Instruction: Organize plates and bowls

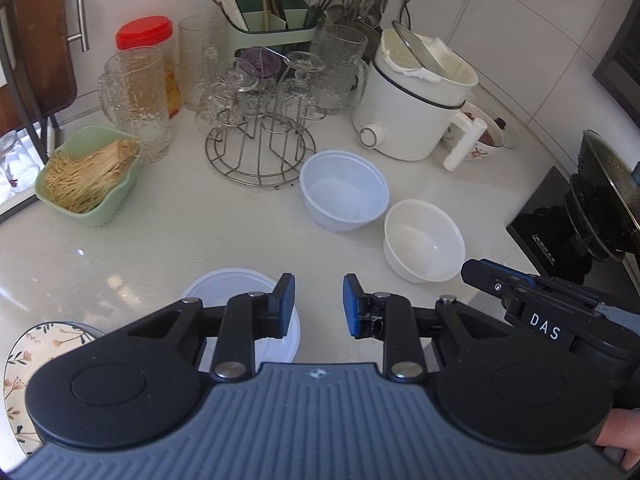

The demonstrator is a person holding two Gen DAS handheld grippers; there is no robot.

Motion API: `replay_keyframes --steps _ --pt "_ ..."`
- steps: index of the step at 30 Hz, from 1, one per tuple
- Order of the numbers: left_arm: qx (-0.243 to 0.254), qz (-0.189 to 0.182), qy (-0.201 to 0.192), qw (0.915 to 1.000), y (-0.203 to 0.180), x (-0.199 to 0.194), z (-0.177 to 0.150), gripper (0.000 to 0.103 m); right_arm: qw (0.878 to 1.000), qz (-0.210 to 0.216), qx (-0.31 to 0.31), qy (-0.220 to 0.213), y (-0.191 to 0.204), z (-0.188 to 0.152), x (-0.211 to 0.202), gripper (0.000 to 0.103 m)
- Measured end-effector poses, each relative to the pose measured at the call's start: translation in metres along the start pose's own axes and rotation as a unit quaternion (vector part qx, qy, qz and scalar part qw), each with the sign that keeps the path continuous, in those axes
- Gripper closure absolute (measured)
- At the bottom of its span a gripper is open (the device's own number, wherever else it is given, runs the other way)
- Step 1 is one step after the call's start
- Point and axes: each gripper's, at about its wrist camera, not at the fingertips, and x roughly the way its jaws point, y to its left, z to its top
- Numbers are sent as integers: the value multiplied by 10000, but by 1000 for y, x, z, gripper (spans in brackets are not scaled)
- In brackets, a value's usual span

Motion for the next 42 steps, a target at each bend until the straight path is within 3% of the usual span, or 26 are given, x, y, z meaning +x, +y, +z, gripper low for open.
replay_keyframes --steps 24,28,36,42 --pt "311 -636 221 9972 37 11 -7 73 9959 -538 662 315 26 -20 -4 90" --pt "199 -827 294 9959 40 16 -2 73 9958 -589 600 369 28 -20 -1 90" --pt "163 -798 302 9962 30 36 21 72 9954 -579 703 303 14 -2 12 90" --pt "325 -825 400 9953 20 61 38 60 9948 -619 757 279 -3 18 31 90"
